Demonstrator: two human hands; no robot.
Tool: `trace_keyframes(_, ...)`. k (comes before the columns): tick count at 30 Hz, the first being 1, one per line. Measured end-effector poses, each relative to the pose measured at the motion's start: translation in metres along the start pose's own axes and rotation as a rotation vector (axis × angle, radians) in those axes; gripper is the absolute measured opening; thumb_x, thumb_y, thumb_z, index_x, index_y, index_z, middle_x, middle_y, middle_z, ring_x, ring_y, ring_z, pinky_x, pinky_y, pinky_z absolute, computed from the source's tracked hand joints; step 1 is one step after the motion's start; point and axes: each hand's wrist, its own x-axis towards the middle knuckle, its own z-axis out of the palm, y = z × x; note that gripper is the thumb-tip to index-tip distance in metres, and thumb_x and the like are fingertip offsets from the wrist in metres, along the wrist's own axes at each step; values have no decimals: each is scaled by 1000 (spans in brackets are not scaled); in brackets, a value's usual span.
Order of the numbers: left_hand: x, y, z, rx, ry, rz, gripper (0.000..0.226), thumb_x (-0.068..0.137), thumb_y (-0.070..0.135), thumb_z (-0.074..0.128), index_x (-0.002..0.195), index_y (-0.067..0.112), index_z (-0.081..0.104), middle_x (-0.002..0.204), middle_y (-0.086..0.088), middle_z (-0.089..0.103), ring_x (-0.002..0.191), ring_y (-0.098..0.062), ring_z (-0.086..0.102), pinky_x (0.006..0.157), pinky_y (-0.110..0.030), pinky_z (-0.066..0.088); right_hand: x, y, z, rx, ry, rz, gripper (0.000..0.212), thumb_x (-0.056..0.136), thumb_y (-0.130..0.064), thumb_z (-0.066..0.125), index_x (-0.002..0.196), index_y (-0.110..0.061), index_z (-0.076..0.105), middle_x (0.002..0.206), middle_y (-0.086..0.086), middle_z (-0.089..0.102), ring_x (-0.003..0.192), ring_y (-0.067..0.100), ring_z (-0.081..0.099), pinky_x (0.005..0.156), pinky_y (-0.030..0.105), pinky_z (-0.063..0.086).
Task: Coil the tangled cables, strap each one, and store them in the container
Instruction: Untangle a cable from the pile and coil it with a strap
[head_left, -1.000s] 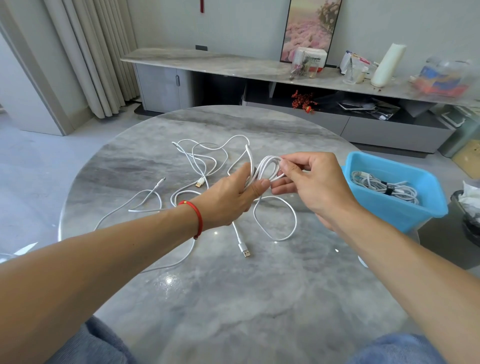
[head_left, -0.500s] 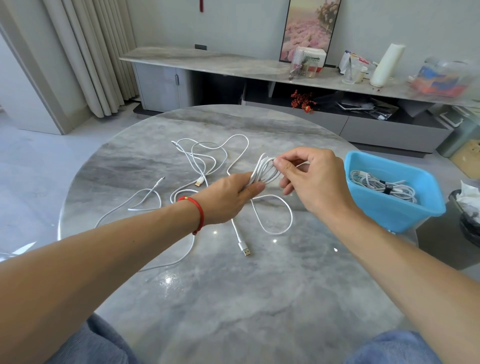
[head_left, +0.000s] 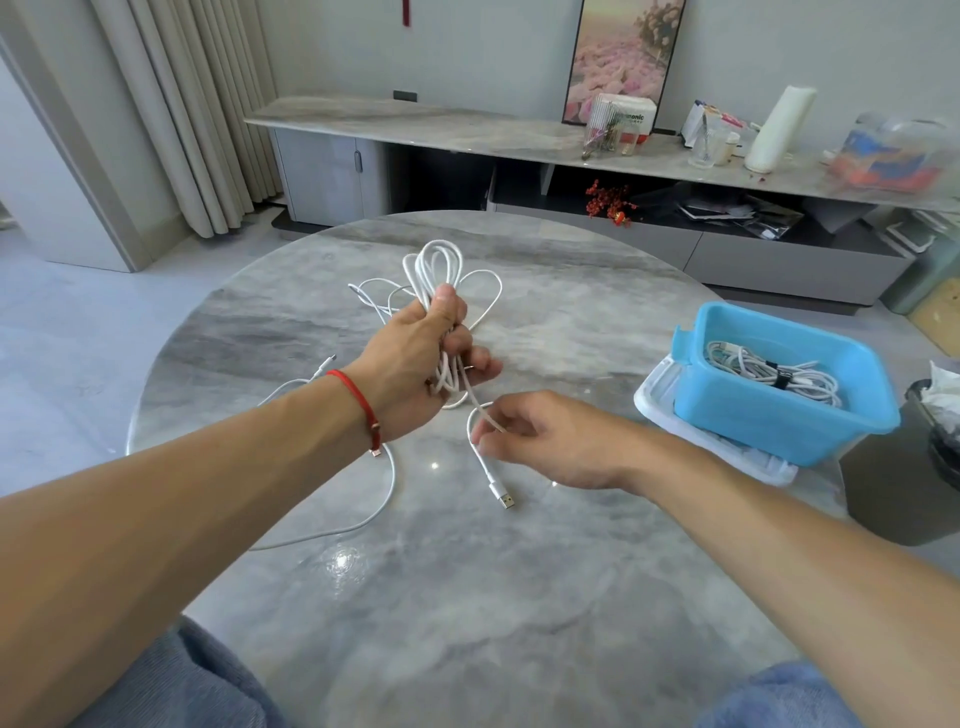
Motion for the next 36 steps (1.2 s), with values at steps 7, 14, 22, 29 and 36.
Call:
trace_keyframes(7, 5, -4, -13, 344, 66, 57, 32, 108, 35, 39, 81, 16, 40, 54, 3, 34, 40, -13, 38, 50, -28, 41, -7, -22, -9, -332, 73, -147, 29, 107, -42, 41, 100, -32, 67, 58, -18, 56, 59, 4, 55, 66, 31, 46)
trace_keyframes(14, -2, -16, -7, 640, -46, -61, 36, 107, 36, 41, 77, 16, 40, 57, 1, 39, 44, -12, 41, 52, -27, 36, -18, -37, -6, -620, 110, -158, 27, 102, -43, 44, 84, -30, 59, 63, -7, 45, 76, 28, 52, 66, 37, 37)
trace_keyframes(22, -16, -17, -1, 787, -149, -162, 34, 107, 30, 43, 83, 6, 47, 54, -1, 50, 44, -13, 47, 41, -19, 38, -21, -42, -1, -733, 265, -241, 31, 98, -50, 55, 93, -24, 70, 78, -1, 56, 92, 33, 64, 66, 33, 30)
trace_keyframes(29, -27, -12, 9, 1104, -288, -248, 16, 100, 4, 42, 95, 4, 56, 85, -18, 59, 54, -20, 56, 41, -21, 43, -20, -43, 1, -759, 300, -205, 46, 86, -71, 62, 85, -26, 75, 75, -3, 58, 88, 28, 66, 65, 32, 32)
trace_keyframes(36, -27, -8, 14, 1310, -306, -304, 36, 106, 29, 47, 72, 19, 47, 62, -2, 50, 39, -8, 46, 35, -16, 35, -19, -38, -8, -662, 328, -79, 49, 72, -74, 65, 79, -27, 73, 61, -6, 52, 66, 17, 56, 52, 31, 32)
